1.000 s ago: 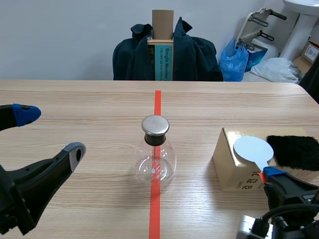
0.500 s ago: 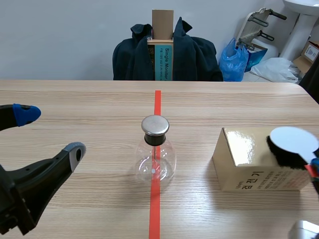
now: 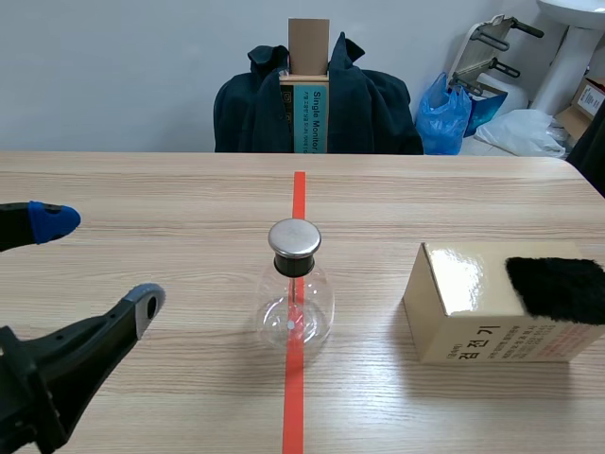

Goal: Do the electroscope experiment.
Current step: 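Pick up the white charging plate, then bring the plate to the electroscope and point at the metal foil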

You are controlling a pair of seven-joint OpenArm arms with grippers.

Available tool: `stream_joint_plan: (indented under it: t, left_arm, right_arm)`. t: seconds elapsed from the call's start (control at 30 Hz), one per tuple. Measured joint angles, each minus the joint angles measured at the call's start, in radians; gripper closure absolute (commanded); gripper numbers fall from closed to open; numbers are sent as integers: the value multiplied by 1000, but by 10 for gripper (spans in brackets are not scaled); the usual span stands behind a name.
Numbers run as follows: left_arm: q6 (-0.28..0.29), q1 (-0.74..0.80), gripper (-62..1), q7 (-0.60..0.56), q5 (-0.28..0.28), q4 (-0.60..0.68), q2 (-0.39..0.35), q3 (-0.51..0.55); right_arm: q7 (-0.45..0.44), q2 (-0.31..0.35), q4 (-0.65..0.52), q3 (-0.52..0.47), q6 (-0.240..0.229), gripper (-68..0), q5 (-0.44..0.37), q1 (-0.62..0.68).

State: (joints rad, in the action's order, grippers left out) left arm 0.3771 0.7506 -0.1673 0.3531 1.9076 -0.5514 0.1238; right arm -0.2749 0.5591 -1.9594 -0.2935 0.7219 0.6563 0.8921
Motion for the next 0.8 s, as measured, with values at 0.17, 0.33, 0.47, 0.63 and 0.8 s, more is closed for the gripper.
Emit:
stream_joint_plan:
  t: [0.17, 0.33, 0.47, 0.63, 0.8]
  left_arm:
    - [8, -10, -244, 109, -47, -5, -1, 0]
    - [125, -103, -27, 156, -72, -94, -35, -3]
    - [183, -211, -27, 110, -72, -237, -70, -31]
    - [223, -378, -27, 6, -79, -463, -71, -164]
    - [223, -549, -27, -95, -124, -678, -59, -360]
  right_arm:
    - [-49, -3, -3, -1, 0, -9, -19, -58]
    - [-94, -3, -3, -1, 0, -9, -79, -135]
    - [-130, -3, -3, -1, 0, -9, -109, -180]
    - [-201, -5, -3, 1, 0, -9, -133, -208]
    - [-226, -5, -3, 53, 3, -8, -150, -243]
